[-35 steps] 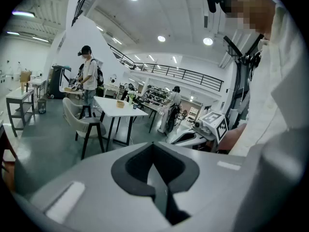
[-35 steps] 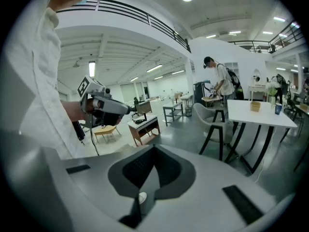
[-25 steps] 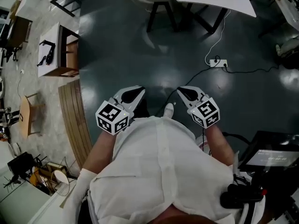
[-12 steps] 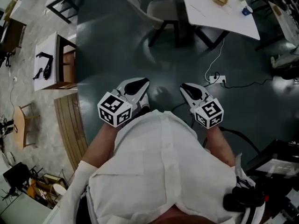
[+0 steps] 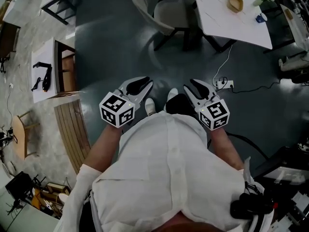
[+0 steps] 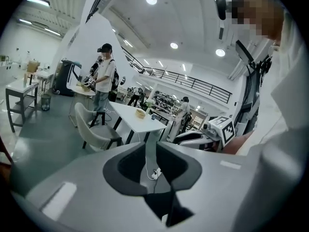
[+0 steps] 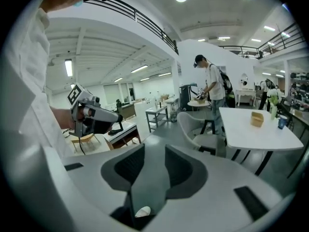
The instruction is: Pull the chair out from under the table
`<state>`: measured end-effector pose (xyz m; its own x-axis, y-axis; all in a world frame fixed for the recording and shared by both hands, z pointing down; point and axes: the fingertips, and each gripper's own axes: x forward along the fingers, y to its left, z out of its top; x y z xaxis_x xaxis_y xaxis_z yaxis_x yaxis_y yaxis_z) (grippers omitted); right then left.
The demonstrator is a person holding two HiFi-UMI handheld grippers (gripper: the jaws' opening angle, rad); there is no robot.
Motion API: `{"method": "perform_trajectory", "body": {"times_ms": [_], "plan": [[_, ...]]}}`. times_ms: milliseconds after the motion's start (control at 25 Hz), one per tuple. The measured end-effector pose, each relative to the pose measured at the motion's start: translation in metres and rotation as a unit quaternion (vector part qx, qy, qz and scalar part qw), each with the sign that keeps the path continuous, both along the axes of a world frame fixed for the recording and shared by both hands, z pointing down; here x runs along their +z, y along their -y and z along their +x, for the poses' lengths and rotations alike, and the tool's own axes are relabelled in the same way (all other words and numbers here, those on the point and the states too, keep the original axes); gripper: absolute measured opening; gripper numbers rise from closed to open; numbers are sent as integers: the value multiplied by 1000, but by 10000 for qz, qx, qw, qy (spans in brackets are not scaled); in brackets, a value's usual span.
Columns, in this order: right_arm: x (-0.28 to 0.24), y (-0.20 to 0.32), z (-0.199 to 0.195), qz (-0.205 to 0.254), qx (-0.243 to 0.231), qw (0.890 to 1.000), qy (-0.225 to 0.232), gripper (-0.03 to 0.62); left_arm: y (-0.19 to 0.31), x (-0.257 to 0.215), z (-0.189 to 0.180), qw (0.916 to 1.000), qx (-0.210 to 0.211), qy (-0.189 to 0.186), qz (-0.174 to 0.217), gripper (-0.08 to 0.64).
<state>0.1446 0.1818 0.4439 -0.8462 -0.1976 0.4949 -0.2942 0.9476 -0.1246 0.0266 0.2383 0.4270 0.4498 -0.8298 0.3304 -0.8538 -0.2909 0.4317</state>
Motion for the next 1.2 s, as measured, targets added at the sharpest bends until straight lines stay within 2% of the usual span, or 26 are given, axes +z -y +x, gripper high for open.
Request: {"method": "perform_trajectory", "body": {"times_ms": [120, 280, 520, 680, 840, 920, 1200], "plan": [[7, 30, -13, -80, -54, 10000, 18, 114, 27, 10, -9, 9999, -3, -49, -124, 63], [13, 84, -33, -149, -176, 9997, 71, 112, 77, 19, -31, 9993, -131, 86, -337, 68], [12, 209, -44, -129, -109, 9994, 299, 112, 190, 26, -60, 9967, -426, 171, -674, 98], [0, 227, -58, -92, -102, 9991, 393, 112, 209, 22, -95, 9945, -627, 321, -777, 116], [12, 283, -50, -160, -48, 9991, 391, 112, 271, 34, -109, 9916, -829, 395, -907, 125], [14, 294, -51, -220, -7, 9989, 405, 112, 288, 41, -123, 9893, -955, 397, -1028, 130], [9, 321, -63, -176, 325, 9986, 377, 112, 338, 83, -204, 9771, -1373, 435, -1569, 168]]}}
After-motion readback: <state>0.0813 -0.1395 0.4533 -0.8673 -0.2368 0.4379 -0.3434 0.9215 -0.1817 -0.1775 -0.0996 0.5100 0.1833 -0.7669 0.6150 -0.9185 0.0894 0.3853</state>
